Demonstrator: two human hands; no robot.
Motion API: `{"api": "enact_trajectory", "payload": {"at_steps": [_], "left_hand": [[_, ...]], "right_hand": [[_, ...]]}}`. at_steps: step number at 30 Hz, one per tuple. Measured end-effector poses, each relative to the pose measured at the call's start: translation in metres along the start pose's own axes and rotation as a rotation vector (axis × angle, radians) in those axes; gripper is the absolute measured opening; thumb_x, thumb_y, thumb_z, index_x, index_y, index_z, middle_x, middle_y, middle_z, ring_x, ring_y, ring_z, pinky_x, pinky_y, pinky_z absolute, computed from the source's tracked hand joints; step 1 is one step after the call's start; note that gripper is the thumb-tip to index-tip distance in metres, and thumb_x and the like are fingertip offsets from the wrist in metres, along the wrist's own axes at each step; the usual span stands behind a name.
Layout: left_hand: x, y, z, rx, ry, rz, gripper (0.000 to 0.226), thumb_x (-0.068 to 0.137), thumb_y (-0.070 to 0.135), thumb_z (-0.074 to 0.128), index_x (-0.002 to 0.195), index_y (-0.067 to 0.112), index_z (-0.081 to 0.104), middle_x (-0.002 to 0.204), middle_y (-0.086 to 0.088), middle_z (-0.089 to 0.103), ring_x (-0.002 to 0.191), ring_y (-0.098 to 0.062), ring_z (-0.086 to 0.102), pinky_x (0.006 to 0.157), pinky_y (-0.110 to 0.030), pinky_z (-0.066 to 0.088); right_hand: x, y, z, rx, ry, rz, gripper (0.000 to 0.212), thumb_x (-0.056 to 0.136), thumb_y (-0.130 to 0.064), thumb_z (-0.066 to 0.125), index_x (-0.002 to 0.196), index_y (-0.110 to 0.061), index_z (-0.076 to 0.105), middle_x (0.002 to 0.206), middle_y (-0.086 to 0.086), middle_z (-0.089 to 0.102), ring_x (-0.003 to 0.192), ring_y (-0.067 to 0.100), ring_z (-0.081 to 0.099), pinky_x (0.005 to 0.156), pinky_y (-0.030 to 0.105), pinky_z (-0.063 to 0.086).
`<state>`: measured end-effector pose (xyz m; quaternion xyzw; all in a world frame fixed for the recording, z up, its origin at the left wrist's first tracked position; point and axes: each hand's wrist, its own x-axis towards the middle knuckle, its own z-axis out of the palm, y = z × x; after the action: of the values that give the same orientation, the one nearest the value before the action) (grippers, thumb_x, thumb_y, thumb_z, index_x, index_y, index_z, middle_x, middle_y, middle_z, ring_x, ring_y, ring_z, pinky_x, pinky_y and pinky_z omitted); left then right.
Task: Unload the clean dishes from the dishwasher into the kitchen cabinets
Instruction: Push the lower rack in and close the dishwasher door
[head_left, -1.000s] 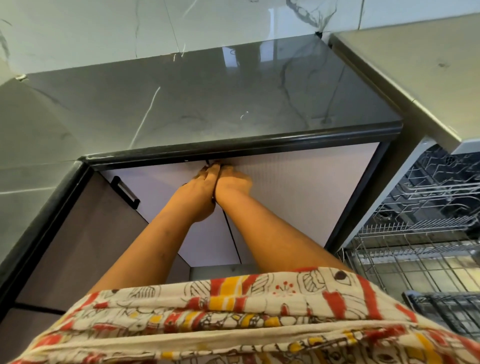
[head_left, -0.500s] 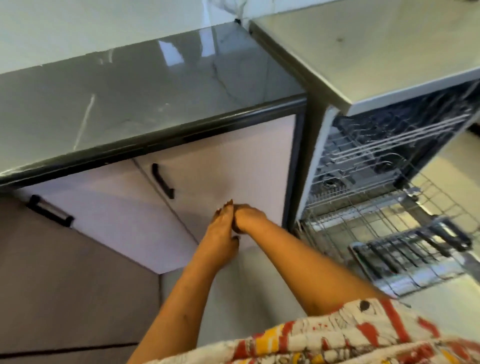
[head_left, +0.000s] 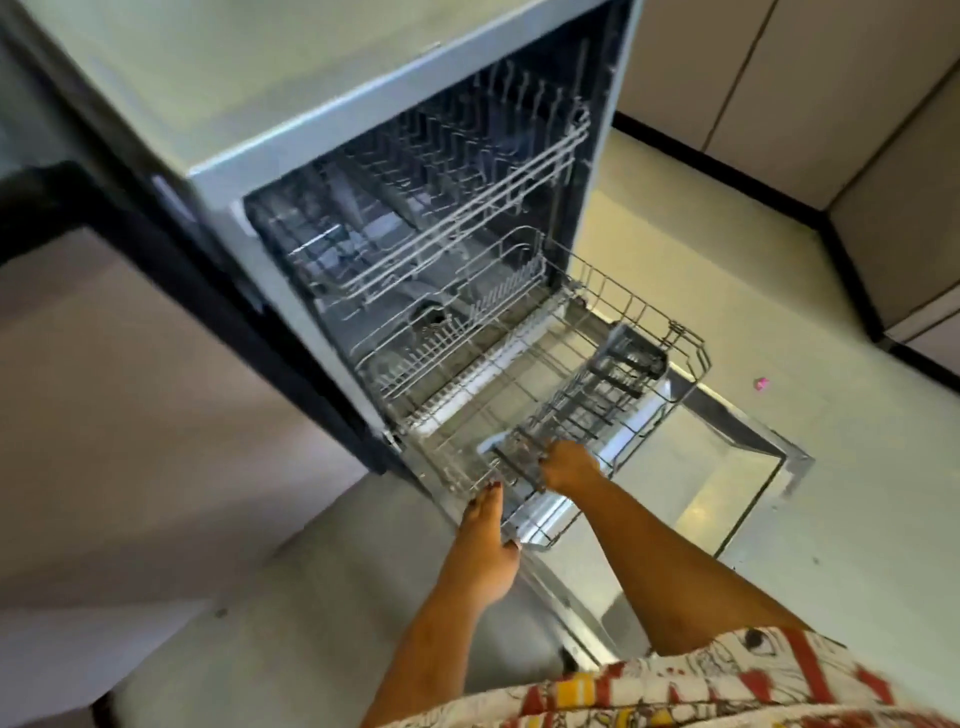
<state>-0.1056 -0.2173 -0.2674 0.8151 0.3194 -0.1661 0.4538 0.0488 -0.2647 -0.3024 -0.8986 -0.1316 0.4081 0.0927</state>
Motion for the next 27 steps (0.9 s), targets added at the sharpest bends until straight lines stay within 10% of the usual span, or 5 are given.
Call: {"api": "enact_trajectory", "payload": {"at_steps": [10, 15, 21, 24, 27], "left_hand": [[0.116, 0.038, 0.075, 0.179, -0.062, 0.009, 0.063, 0.098, 0.018, 0.042, 0.151, 0.024, 0.008, 0.158, 0.0, 0.012, 0.145, -0.02, 0.017, 0.116, -0.037, 0.023], [0.136, 0.033, 0.092, 0.374, -0.122, 0.071, 0.066, 0.1, 0.019, 0.037, 0.15, 0.028, -0.004, 0.16, 0.004, -0.001, 0.148, -0.017, 0.002, 0.118, -0.043, 0.01], [0.149, 0.031, 0.101, 0.538, -0.14, 0.216, 0.072, 0.097, 0.009, 0.04, 0.148, 0.024, -0.009, 0.159, 0.003, 0.003, 0.147, -0.018, 0.004, 0.117, -0.047, 0.003], [0.152, 0.024, 0.1, 0.584, -0.067, 0.287, 0.095, 0.063, 0.021, 0.082, 0.144, 0.021, 0.033, 0.14, 0.002, 0.051, 0.128, -0.015, 0.051, 0.095, -0.05, 0.045], [0.163, 0.009, 0.087, 0.623, -0.001, 0.282, 0.1, 0.035, 0.022, 0.09, 0.13, 0.019, 0.056, 0.122, 0.003, 0.066, 0.107, -0.012, 0.066, 0.076, -0.038, 0.056]], "right_hand": [[0.107, 0.107, -0.039, 0.636, 0.203, 0.445, 0.063, 0.096, -0.024, 0.048, 0.145, 0.002, 0.018, 0.148, 0.021, 0.028, 0.135, 0.038, 0.033, 0.11, 0.045, 0.034], [0.133, 0.113, -0.023, 0.938, 0.192, 0.43, 0.051, 0.099, -0.025, 0.042, 0.143, -0.007, 0.025, 0.116, 0.014, 0.049, 0.092, 0.029, 0.054, 0.084, 0.042, 0.047], [0.138, 0.103, -0.022, 0.873, 0.173, 0.319, 0.049, 0.101, -0.023, 0.035, 0.145, -0.009, 0.016, 0.074, 0.001, 0.04, 0.06, 0.012, 0.038, 0.048, 0.024, 0.032], [0.145, 0.079, -0.024, 0.82, 0.15, 0.238, 0.053, 0.102, -0.019, 0.036, 0.146, -0.005, 0.011, 0.088, 0.007, 0.045, 0.056, 0.01, 0.038, 0.034, 0.016, 0.032], [0.16, 0.045, -0.028, 0.799, 0.104, 0.192, 0.044, 0.1, -0.017, 0.04, 0.138, -0.003, 0.023, 0.094, 0.012, 0.052, 0.066, 0.017, 0.049, 0.039, 0.015, 0.04]]}}
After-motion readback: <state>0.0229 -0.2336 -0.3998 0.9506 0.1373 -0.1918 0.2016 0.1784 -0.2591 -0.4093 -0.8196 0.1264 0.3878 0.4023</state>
